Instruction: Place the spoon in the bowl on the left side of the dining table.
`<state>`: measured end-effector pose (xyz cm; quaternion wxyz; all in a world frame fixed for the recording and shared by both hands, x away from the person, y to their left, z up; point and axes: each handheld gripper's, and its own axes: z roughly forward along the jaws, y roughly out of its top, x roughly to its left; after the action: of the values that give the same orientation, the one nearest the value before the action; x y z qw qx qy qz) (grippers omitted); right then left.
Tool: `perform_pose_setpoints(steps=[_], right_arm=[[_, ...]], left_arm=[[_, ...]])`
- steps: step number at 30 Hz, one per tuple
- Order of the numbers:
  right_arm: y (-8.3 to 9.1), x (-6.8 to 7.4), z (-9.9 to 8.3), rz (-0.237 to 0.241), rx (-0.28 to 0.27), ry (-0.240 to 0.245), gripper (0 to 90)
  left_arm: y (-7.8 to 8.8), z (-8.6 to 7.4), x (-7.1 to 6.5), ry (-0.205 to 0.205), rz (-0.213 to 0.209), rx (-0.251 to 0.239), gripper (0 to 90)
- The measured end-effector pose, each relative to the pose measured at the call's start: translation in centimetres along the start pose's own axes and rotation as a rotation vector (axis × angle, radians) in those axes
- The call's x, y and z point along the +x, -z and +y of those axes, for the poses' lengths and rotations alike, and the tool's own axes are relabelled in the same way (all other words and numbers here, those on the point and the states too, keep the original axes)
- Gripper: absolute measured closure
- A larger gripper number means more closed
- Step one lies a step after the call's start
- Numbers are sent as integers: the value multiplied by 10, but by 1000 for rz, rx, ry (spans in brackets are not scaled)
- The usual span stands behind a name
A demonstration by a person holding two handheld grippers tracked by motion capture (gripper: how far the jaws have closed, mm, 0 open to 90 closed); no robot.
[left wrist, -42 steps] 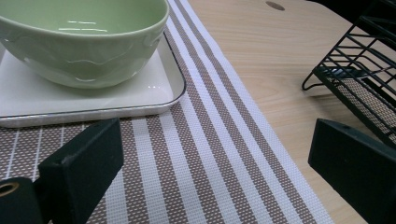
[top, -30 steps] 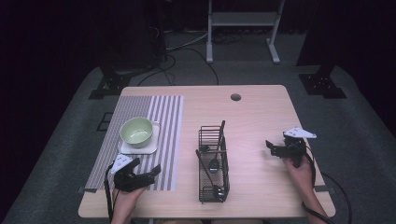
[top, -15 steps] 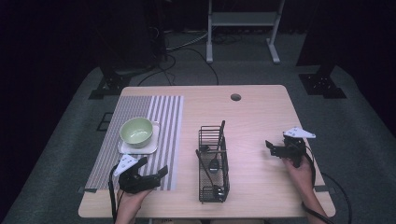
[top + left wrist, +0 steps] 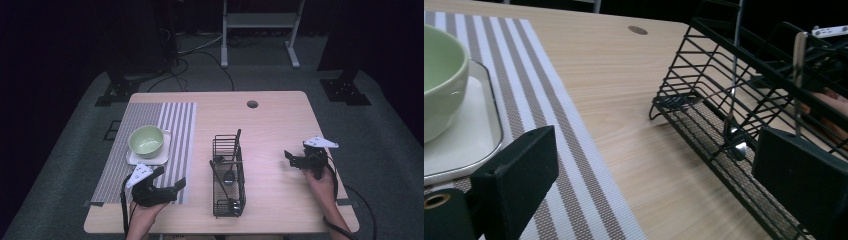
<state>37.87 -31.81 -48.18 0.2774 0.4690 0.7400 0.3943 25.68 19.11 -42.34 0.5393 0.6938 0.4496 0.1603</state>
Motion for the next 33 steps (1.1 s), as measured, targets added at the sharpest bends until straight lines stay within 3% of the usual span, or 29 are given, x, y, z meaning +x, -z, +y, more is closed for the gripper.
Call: perform_pose_setpoints(steps=[3, 9, 33], right_arm=[[0, 0, 0, -1, -2, -2, 131], [0, 0, 0, -3, -3, -4, 131], [0, -1, 0, 7, -2, -6, 132]], left_arm=[[0, 2, -4, 10, -35, -5, 40], [-1, 9, -14, -12, -76, 0, 40], [-14, 29, -40, -54, -150, 14, 40]])
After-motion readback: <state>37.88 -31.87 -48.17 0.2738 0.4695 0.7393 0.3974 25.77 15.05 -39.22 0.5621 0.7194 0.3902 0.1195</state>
